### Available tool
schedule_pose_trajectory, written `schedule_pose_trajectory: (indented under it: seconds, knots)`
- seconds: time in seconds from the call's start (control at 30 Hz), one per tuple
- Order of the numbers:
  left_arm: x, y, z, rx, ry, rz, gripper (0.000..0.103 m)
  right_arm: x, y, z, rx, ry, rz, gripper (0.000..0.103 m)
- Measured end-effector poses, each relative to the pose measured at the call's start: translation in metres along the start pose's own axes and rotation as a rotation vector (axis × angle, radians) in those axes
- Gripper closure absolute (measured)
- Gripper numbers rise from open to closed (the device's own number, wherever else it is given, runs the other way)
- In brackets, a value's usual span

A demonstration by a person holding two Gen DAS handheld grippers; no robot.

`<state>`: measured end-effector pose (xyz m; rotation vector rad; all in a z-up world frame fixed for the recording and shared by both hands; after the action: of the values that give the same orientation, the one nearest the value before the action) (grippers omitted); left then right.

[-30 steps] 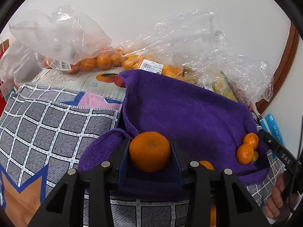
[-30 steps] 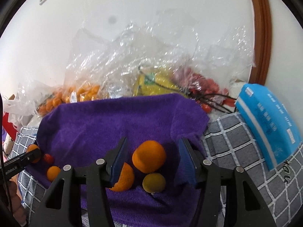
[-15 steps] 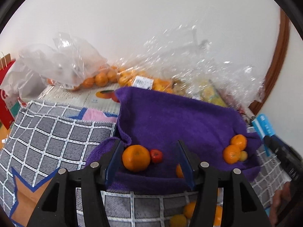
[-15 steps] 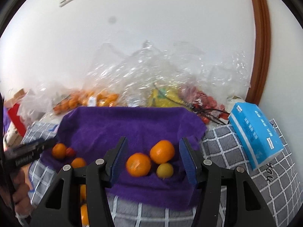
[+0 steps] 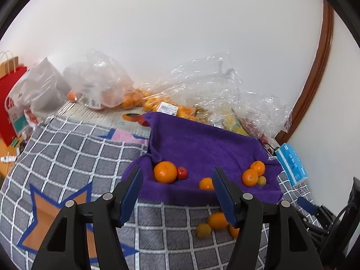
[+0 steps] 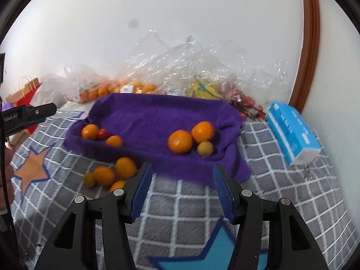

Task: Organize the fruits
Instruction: 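Withdraw both open tools from the towel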

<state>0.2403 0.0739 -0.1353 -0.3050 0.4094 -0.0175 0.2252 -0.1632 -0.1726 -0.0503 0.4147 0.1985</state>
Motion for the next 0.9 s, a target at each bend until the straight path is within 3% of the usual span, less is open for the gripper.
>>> schedule_pose_trajectory:
  seconds: [0.33,0.8,0.9]
  knots:
    - [-0.044,0.022,0.0,0.018,-0.051,0.019,0.042,-0.014,0.042,-0.021,0.009,0.036,0.078,0.051]
    - [-0.059,0.031,-0.01,0.026,-0.053,0.035,0.042,-0.027,0.057,-0.02,0.023,0.008,0.093,0.054]
    - [-0.058,0.031,-0.014,0.018,-0.043,0.006,0.042,-0.019,0.059,-0.024,0.005,0.019,0.087,0.054]
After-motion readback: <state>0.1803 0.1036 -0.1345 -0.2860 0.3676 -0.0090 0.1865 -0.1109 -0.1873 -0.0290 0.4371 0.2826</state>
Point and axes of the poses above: each gripper's, at about its wrist camera, not at the fingertips, and x roughly the way its jaws point, y to its left, z to its top, the point moved 10 cm from there along x, roughly the way its jaws point, and after that the axes turned 13 degrees about -y, right-handed, at the moved point
